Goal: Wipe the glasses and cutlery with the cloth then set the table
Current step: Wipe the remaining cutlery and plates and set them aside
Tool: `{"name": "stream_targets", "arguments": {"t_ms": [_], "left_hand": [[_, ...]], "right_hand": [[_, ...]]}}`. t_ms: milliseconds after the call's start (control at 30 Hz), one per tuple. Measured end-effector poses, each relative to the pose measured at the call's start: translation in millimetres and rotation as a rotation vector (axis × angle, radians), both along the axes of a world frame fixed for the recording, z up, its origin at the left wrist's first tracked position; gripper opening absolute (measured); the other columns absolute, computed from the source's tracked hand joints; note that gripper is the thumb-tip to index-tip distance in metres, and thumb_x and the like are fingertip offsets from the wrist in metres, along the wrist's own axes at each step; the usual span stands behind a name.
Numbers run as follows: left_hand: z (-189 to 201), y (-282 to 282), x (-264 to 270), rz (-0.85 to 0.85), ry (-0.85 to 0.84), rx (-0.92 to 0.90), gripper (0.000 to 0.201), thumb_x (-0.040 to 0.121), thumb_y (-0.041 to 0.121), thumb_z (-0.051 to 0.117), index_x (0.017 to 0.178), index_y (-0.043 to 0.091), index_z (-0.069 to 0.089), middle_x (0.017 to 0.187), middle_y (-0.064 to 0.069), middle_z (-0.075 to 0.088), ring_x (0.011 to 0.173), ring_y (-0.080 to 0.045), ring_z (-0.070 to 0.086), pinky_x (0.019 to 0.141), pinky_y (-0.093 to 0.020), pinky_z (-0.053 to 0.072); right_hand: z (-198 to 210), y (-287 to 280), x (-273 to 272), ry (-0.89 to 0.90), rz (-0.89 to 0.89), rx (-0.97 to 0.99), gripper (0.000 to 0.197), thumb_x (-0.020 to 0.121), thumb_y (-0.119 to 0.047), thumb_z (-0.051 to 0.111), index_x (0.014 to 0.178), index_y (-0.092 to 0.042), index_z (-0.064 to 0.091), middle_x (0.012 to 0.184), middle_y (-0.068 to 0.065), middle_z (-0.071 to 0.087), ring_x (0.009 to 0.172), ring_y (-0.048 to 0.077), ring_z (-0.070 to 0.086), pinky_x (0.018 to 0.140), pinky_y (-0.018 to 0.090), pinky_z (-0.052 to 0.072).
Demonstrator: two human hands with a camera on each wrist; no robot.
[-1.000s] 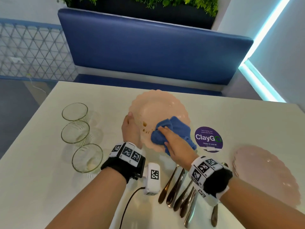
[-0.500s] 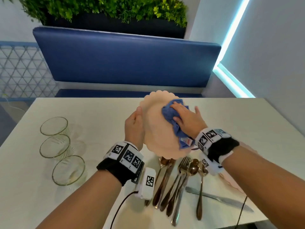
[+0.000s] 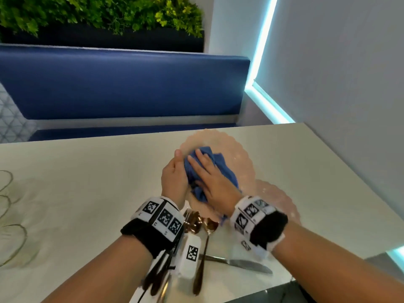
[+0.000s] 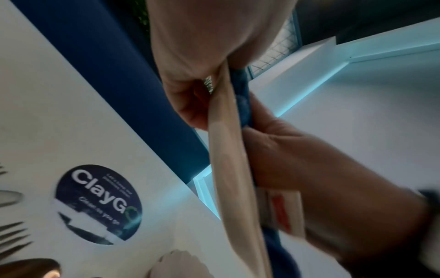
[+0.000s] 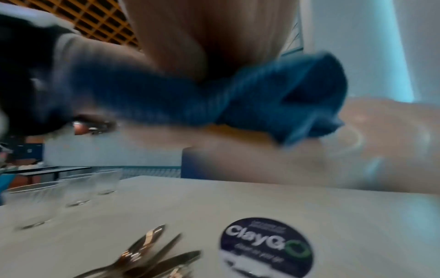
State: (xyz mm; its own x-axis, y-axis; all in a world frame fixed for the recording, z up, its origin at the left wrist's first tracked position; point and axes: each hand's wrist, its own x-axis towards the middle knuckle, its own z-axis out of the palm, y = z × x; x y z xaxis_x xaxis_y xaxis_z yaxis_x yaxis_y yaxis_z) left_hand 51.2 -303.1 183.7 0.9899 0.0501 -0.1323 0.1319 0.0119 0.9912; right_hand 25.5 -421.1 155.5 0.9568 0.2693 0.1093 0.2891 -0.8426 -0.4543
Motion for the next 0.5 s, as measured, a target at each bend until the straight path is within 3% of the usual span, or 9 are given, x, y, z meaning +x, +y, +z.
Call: {"name": "stream_targets", "arguments": {"t_ms": [100, 167, 267, 367, 433, 500], "left_hand": [[3.2, -25.7, -11.1, -0.018, -0.070, 0.037, 0.045, 0.099, 0.037, 0.035, 0.065, 0.016, 0.055, 0.068, -0.003, 0.055, 0.067, -0.015, 0.050, 0.062, -0.024, 0.044], [4.8, -37.8, -16.2, 0.013, -0.086, 0.016, 0.047, 0.099, 0.036, 0.036, 0.058, 0.017, 0.048, 0.059, 0.000, 0.046, 0.059, -0.014, 0.042, 0.055, -0.023, 0.038], [8.2, -54.0, -21.8, 0.099, -0.060, -0.039, 0.050, 0.098, 0.039, 0.035, 0.054, 0.018, 0.040, 0.053, 0.003, 0.038, 0.055, -0.013, 0.037, 0.054, -0.023, 0.033], [0.4, -75.6, -25.5, 0.162, 0.000, -0.089, 0.048, 0.098, 0.043, 0.033, 0.061, 0.016, 0.047, 0.063, 0.000, 0.048, 0.066, -0.015, 0.047, 0.064, -0.025, 0.041], [-11.6, -91.7, -27.8, 0.195, 0.026, -0.053, 0.049, 0.097, 0.045, 0.033, 0.073, 0.012, 0.059, 0.077, -0.005, 0.060, 0.079, -0.022, 0.055, 0.075, -0.032, 0.046], [-26.2, -106.2, -30.9, 0.235, 0.052, 0.000, 0.053, 0.097, 0.046, 0.033, 0.092, 0.004, 0.065, 0.096, -0.013, 0.066, 0.094, -0.030, 0.060, 0.086, -0.038, 0.048]], "right_hand": [[22.1, -50.2, 12.1, -0.095, -0.148, -0.256, 0.060, 0.098, -0.028, 0.038, 0.150, -0.022, 0.007, 0.160, 0.002, 0.003, 0.146, 0.020, 0.013, 0.115, 0.044, 0.019], [26.1, -92.9, 12.3, -0.050, -0.218, -0.396, 0.060, 0.098, -0.031, 0.038, 0.150, -0.022, 0.009, 0.159, 0.001, 0.007, 0.142, 0.022, 0.021, 0.110, 0.047, 0.021], [15.6, -142.7, -10.2, -0.010, -0.225, -0.318, 0.058, 0.092, -0.026, 0.046, 0.145, -0.013, 0.029, 0.150, 0.014, 0.030, 0.129, 0.037, 0.038, 0.105, 0.046, 0.031], [-6.1, -154.7, -48.8, 0.102, -0.248, -0.313, 0.051, 0.096, -0.024, 0.044, 0.144, -0.013, 0.031, 0.136, 0.016, 0.040, 0.111, 0.035, 0.041, 0.098, 0.042, 0.036], [-17.6, -148.4, -73.5, 0.111, -0.253, -0.344, 0.051, 0.096, -0.034, 0.030, 0.143, -0.017, 0.032, 0.125, 0.015, 0.043, 0.104, 0.034, 0.044, 0.087, 0.044, 0.040], [-20.4, -134.6, -92.4, 0.092, -0.226, -0.315, 0.053, 0.094, -0.035, 0.022, 0.143, -0.017, 0.032, 0.118, 0.013, 0.044, 0.100, 0.029, 0.045, 0.079, 0.037, 0.033]]}}
